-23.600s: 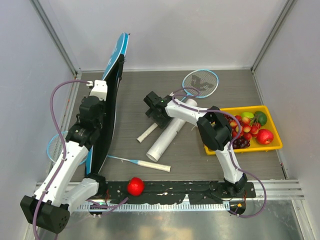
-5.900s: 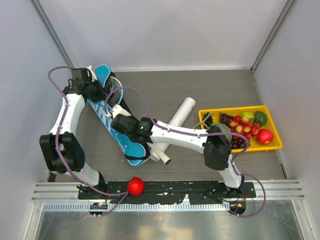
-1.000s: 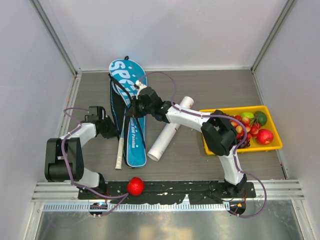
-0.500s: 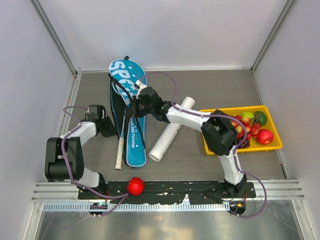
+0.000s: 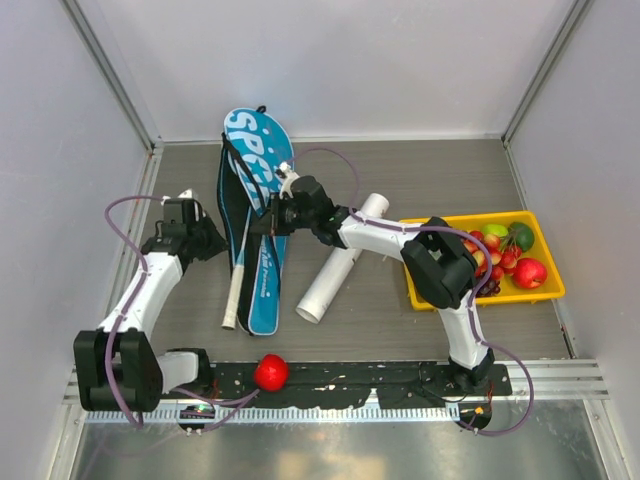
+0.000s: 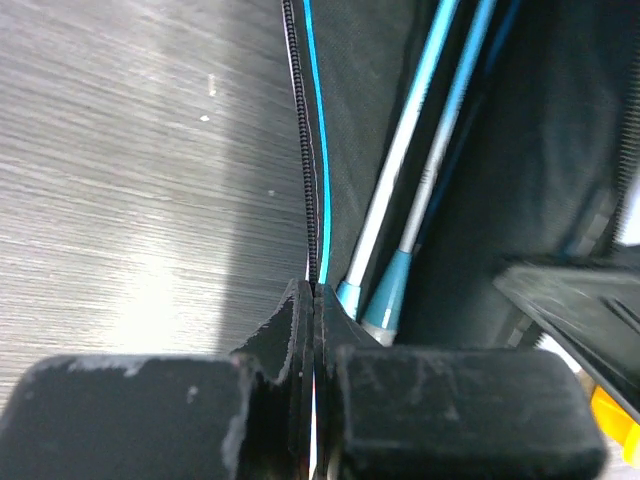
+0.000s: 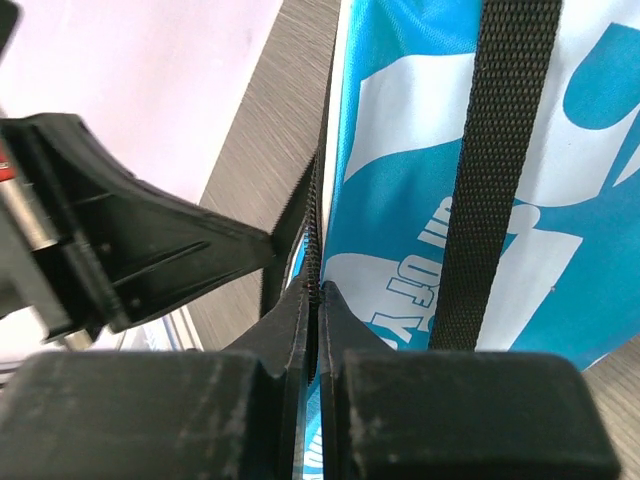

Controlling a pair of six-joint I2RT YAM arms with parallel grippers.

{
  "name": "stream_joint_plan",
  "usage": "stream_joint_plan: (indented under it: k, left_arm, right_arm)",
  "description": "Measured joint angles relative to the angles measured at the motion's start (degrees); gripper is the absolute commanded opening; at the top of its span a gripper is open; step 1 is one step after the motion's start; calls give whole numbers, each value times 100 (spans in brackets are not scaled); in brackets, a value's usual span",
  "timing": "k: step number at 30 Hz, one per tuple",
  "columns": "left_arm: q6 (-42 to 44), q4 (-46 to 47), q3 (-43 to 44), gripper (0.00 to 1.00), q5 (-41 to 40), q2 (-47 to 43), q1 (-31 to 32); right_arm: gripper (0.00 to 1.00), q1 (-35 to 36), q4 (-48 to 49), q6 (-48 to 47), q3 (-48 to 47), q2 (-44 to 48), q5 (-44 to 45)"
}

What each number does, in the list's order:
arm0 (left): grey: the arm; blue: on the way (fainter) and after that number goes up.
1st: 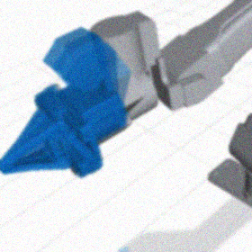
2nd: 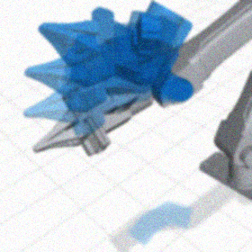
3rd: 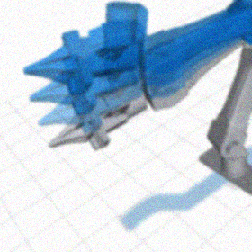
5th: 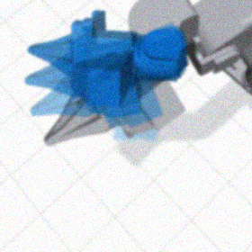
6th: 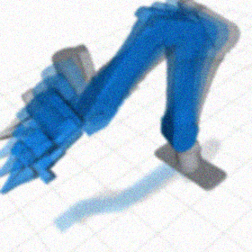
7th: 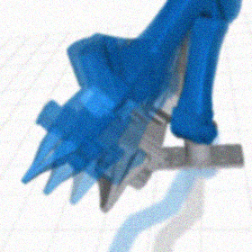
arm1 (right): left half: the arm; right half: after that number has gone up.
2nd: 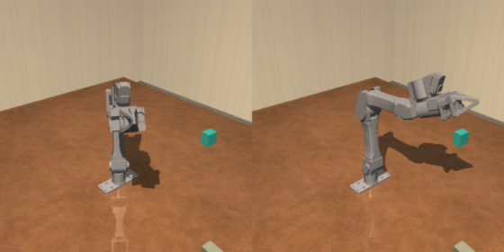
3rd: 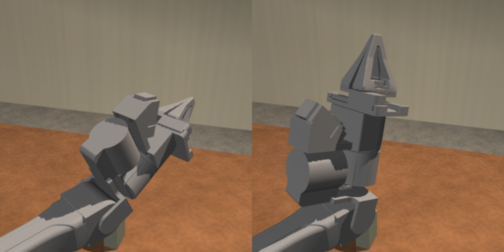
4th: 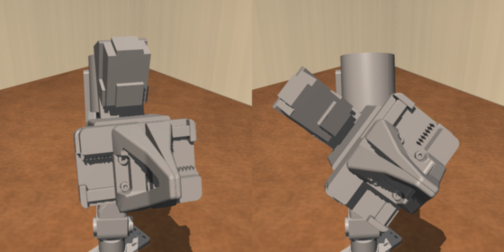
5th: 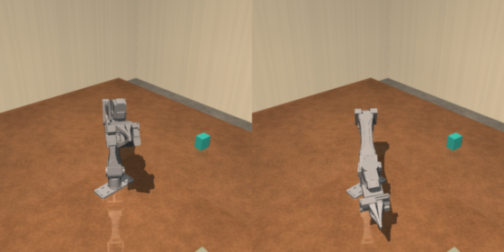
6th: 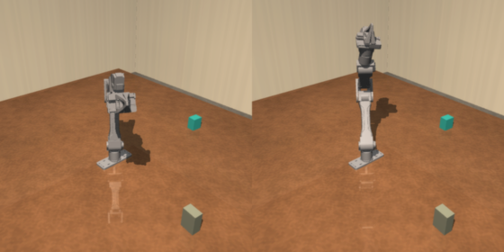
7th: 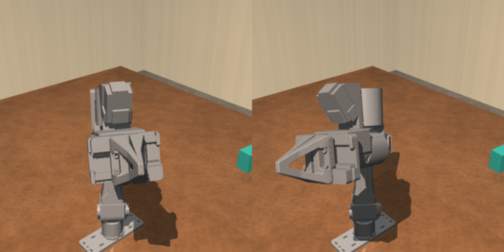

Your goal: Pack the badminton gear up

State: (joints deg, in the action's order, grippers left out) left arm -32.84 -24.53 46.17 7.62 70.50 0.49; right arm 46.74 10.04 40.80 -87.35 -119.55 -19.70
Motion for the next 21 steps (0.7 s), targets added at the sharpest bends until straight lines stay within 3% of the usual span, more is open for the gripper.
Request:
stream_joint_plan:
  k: [12, 21]
  left_arm:
    - [26, -105, 76, 0, 332, -509, 411]
    - [70, -94, 125, 0, 542, -758, 654]
  right_arm:
    - [5, -221, 1261, 621, 774, 0, -555]
    - [5, -358, 1652, 807, 1145, 0, -684]
